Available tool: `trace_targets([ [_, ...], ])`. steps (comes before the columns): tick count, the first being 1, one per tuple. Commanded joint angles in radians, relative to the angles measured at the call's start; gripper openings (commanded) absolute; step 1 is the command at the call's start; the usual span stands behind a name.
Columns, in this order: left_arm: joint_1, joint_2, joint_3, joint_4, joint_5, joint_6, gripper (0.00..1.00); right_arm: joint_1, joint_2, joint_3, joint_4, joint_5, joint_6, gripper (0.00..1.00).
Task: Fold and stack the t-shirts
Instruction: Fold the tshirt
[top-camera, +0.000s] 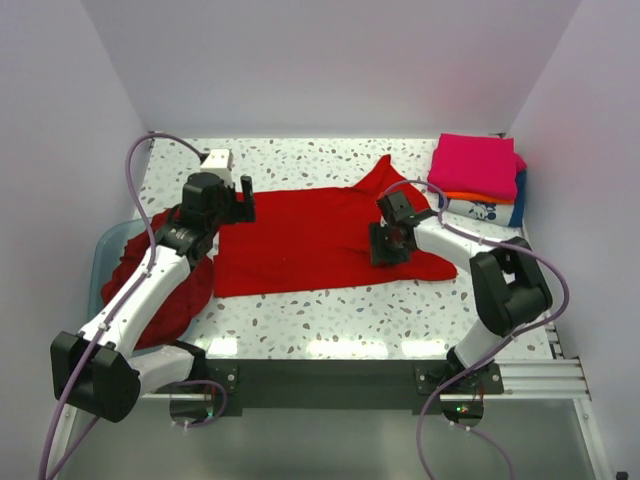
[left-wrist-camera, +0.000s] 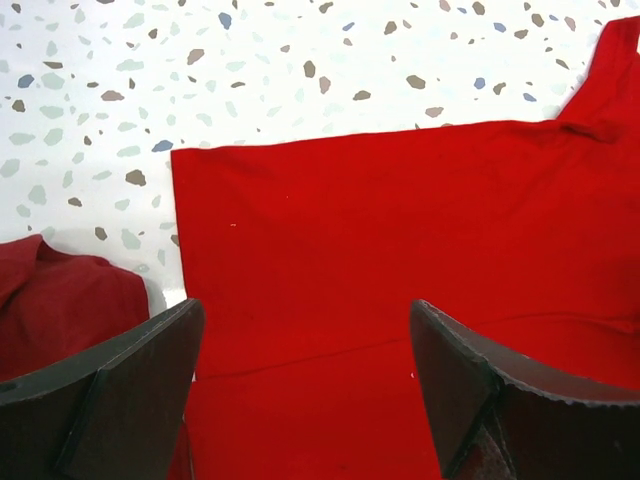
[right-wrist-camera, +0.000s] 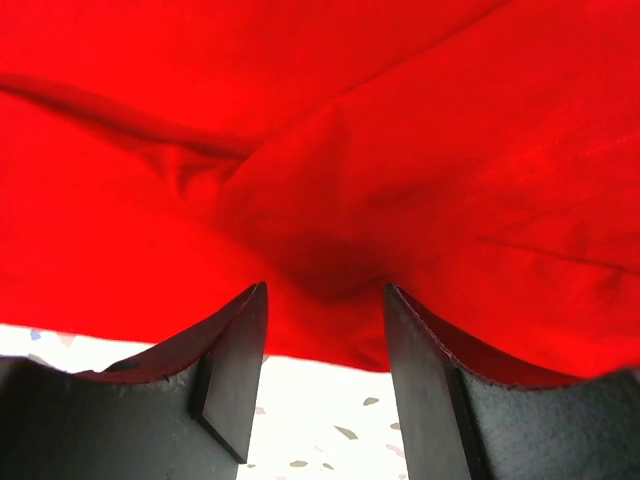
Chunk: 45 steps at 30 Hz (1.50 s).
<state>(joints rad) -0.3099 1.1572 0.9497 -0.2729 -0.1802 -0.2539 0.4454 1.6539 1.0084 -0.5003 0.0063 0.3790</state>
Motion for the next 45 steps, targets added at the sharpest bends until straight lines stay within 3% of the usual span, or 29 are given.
trace_targets([
  [1, -0.001, 0.004, 0.004, 0.051, 0.022, -0.007, 0.88, 0.007, 0.030, 0.045, 0.031, 0.041, 0.009, 0.53],
  [13, -0.001, 0.019, 0.004, 0.051, 0.028, -0.005, 0.89, 0.018, 0.050, 0.047, 0.042, 0.109, 0.011, 0.36],
  [28, -0.001, 0.033, 0.008, 0.044, 0.039, -0.004, 0.89, 0.026, 0.086, 0.160, -0.013, 0.129, -0.020, 0.05],
  [42, -0.001, 0.073, 0.018, 0.035, 0.041, 0.001, 0.89, 0.039, 0.291, 0.432, -0.121, 0.199, -0.061, 0.08],
  [45, -0.001, 0.082, 0.021, 0.032, 0.042, 0.001, 0.90, 0.039, 0.311, 0.463, -0.135, 0.225, -0.060, 0.15],
])
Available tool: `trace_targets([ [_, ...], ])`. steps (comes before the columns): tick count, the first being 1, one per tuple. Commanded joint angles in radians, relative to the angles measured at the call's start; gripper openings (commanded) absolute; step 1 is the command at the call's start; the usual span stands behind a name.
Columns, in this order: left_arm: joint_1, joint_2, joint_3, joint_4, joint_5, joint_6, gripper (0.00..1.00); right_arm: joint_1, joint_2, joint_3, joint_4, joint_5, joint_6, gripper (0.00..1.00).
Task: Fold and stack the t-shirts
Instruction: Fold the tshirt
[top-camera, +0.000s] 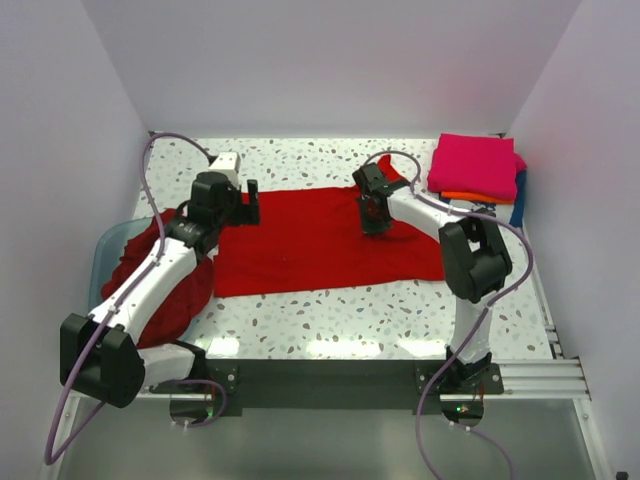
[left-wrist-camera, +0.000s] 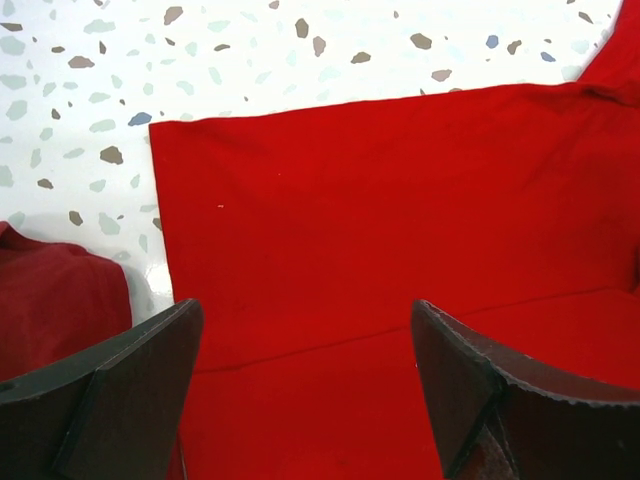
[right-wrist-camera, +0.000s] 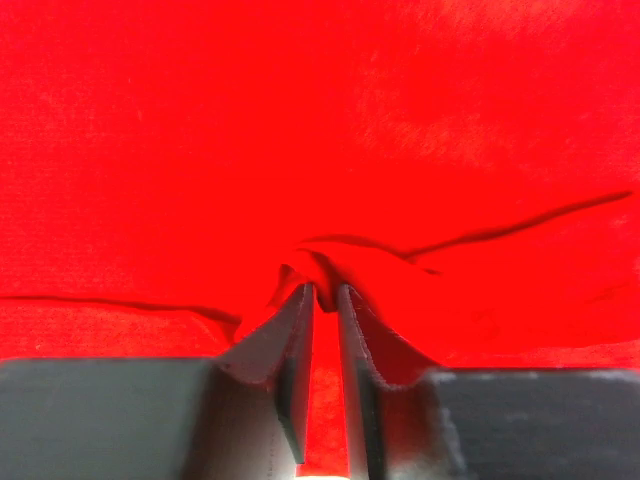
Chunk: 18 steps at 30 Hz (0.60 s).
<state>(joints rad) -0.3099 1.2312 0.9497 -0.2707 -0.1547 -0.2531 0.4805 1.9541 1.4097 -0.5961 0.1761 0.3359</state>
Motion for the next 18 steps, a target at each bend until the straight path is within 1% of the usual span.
trace_targets([
  [1, 0.000, 0.010, 0.023, 0.030, 0.018, 0.002, 0.90, 0.004, 0.017, 0.070, -0.045, 0.060, -0.017, 0.22],
  [4, -0.001, 0.020, 0.026, 0.028, 0.023, 0.002, 0.90, 0.004, 0.026, 0.104, -0.051, 0.066, -0.012, 0.32],
  [11, -0.001, 0.040, 0.029, 0.024, 0.017, 0.006, 0.90, 0.006, 0.019, 0.162, -0.045, 0.042, 0.005, 0.42],
  [14, -0.001, 0.045, 0.031, 0.024, 0.017, 0.008, 0.90, 0.007, -0.001, 0.149, -0.036, 0.033, 0.008, 0.46],
  [15, -0.001, 0.045, 0.032, 0.024, 0.018, 0.008, 0.90, 0.007, -0.021, 0.144, -0.034, 0.033, 0.008, 0.48],
  [16, -0.001, 0.047, 0.032, 0.024, 0.021, 0.008, 0.90, 0.007, -0.030, 0.140, -0.040, 0.033, 0.009, 0.52],
  [18, 0.000, 0.047, 0.031, 0.024, 0.023, 0.006, 0.90, 0.006, -0.062, 0.115, -0.045, 0.033, 0.021, 0.56],
])
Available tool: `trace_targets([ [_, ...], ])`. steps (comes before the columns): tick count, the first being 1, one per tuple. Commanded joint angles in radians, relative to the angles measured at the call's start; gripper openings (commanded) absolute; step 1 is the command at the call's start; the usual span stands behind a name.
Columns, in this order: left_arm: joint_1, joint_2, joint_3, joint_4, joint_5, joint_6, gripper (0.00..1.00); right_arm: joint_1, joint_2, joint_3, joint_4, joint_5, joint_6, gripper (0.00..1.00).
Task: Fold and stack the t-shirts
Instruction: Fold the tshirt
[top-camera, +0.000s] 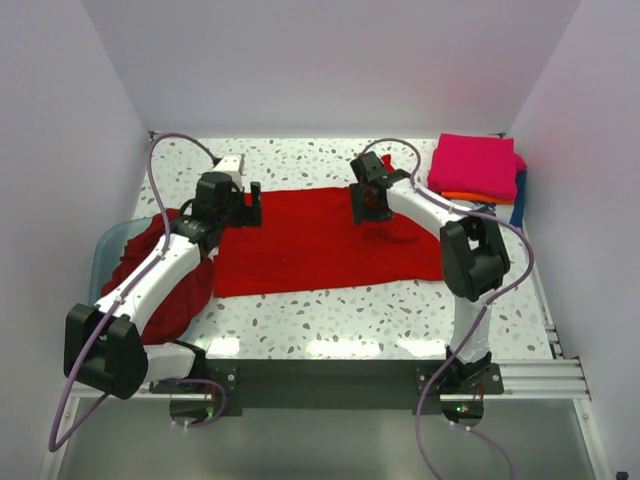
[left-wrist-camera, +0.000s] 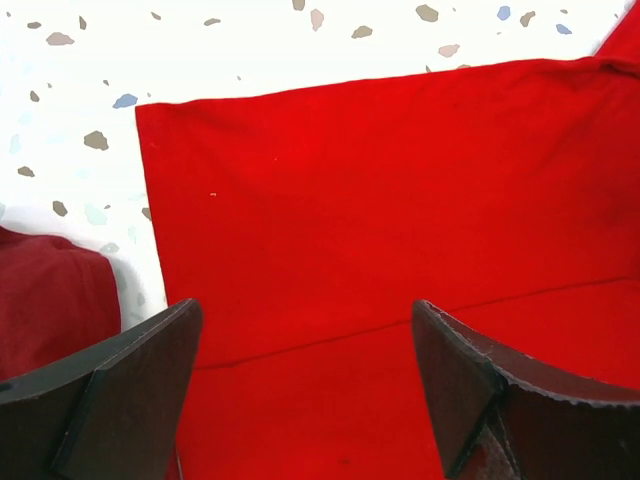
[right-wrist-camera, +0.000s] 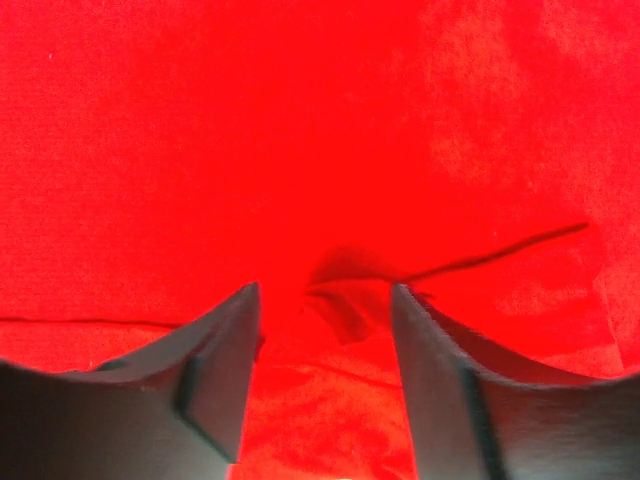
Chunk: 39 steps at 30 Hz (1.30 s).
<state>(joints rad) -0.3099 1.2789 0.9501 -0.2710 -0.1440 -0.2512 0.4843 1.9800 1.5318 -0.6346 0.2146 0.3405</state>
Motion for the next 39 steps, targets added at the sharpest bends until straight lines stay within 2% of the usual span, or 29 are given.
trace_targets([
  [1, -0.001, 0.000, 0.030, 0.024, 0.014, 0.004, 0.90, 0.002, -0.101, -0.019, -0.010, -0.001, 0.026, 0.60],
  [9, -0.001, 0.000, 0.030, 0.019, 0.037, -0.003, 0.90, -0.006, -0.283, -0.243, 0.032, 0.000, 0.097, 0.73],
  [17, -0.001, -0.001, 0.029, 0.019, 0.043, -0.005, 0.90, -0.070, -0.303, -0.354, 0.062, -0.063, 0.120, 0.75],
  [28, -0.001, 0.007, 0.027, 0.021, 0.035, -0.003, 0.91, -0.105, -0.156, -0.309, 0.093, -0.083, 0.120, 0.75],
  [34, -0.001, 0.016, 0.033, 0.021, 0.024, 0.003, 0.91, -0.108, -0.098, -0.256, 0.087, -0.037, 0.117, 0.75],
  [39, -0.001, 0.031, 0.041, 0.018, 0.015, 0.006, 0.91, -0.108, -0.052, -0.135, 0.040, 0.034, 0.092, 0.75],
])
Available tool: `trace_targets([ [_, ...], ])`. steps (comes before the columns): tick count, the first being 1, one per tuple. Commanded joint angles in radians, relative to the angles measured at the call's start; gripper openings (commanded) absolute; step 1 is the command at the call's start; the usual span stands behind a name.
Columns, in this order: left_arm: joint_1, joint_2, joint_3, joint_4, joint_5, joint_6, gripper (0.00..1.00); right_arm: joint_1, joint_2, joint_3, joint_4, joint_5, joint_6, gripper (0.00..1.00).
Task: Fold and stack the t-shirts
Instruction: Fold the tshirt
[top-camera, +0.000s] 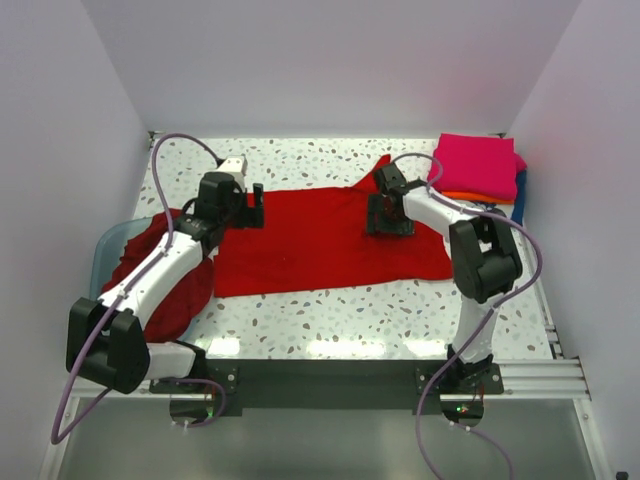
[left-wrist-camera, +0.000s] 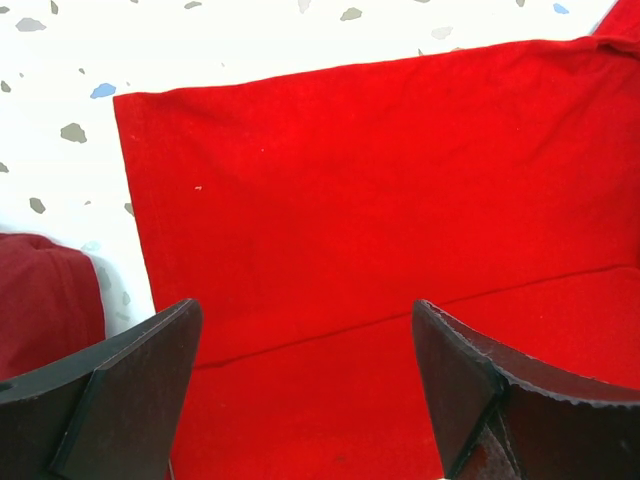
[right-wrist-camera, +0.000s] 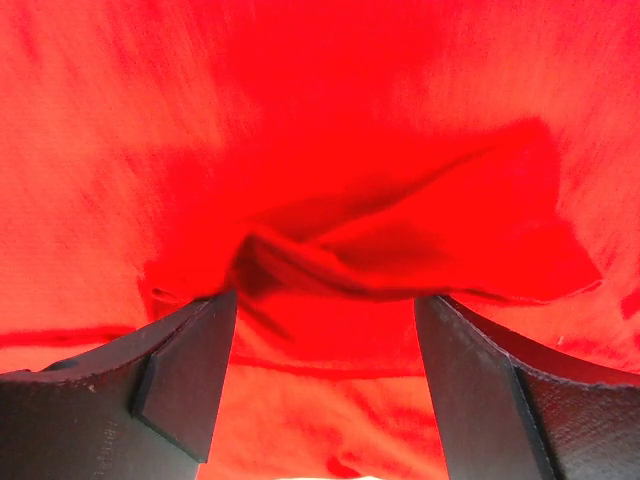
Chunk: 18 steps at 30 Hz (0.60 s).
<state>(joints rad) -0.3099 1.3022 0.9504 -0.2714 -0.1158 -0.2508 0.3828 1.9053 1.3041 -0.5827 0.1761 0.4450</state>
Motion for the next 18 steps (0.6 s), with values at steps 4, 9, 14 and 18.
trace_targets([
  [4, 0.000, 0.011, 0.044, 0.018, -0.016, 0.007, 0.91, -0.009, 0.080, 0.205, -0.013, 0.086, -0.061, 0.75],
  [9, 0.000, 0.015, 0.047, 0.018, -0.021, 0.008, 0.91, -0.009, 0.092, 0.244, 0.041, 0.030, -0.089, 0.75],
  [14, 0.000, 0.025, 0.053, 0.020, -0.018, 0.008, 0.91, -0.009, 0.005, 0.169, 0.069, 0.034, -0.083, 0.75],
  [18, 0.000, 0.023, 0.051, 0.018, -0.013, 0.008, 0.91, -0.015, -0.095, 0.074, 0.023, 0.094, -0.086, 0.75],
])
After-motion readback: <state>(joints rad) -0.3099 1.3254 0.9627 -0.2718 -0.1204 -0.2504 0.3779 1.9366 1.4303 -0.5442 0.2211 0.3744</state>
